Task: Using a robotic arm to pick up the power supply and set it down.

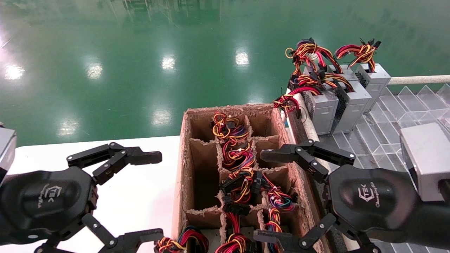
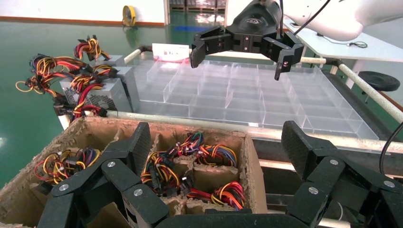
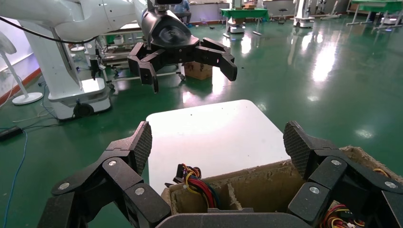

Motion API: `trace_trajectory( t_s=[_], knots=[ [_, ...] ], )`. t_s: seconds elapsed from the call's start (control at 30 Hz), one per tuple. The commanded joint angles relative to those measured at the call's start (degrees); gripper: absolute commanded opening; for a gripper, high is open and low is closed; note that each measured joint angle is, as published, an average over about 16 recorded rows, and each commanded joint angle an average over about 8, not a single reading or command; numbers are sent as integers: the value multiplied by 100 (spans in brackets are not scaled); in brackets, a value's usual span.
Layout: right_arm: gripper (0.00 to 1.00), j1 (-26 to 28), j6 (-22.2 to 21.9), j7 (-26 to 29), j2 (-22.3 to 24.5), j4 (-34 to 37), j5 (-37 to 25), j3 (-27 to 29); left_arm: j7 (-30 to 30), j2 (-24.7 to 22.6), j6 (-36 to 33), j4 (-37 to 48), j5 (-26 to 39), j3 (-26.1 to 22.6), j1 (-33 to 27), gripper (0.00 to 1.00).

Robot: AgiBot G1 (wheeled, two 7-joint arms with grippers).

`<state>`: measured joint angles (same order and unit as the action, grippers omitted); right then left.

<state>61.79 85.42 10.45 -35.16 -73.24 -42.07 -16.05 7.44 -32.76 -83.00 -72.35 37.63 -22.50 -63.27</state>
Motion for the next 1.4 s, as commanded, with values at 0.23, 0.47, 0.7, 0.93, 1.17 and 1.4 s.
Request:
trace_trajectory(
  t_s=[0.23,0.47,0.7,0.93,1.17,1.4],
  knots=[
    [100,-3,4,2,7,-2,-3,0,0,0,0,0,0,0,0,0],
    [100,54,4,-269,301,-3,-559,-45,0,0,0,1,0,0,0,0],
    [100,311,-238,-842,682,-106,-1981,-229,0,0,-1,1,0,-1,-1,0],
    [64,511,-361,-1030,465,72,-2494,-399,-1,0,-1,1,0,-1,-1,0],
    [0,670,-504,-1265,77,266,-2872,-581,-1,0,-1,1,0,-1,-1,0],
    [0,882,-605,-1336,-189,427,-3181,-717,-1,0,-1,1,-1,-1,-1,0]
  ],
)
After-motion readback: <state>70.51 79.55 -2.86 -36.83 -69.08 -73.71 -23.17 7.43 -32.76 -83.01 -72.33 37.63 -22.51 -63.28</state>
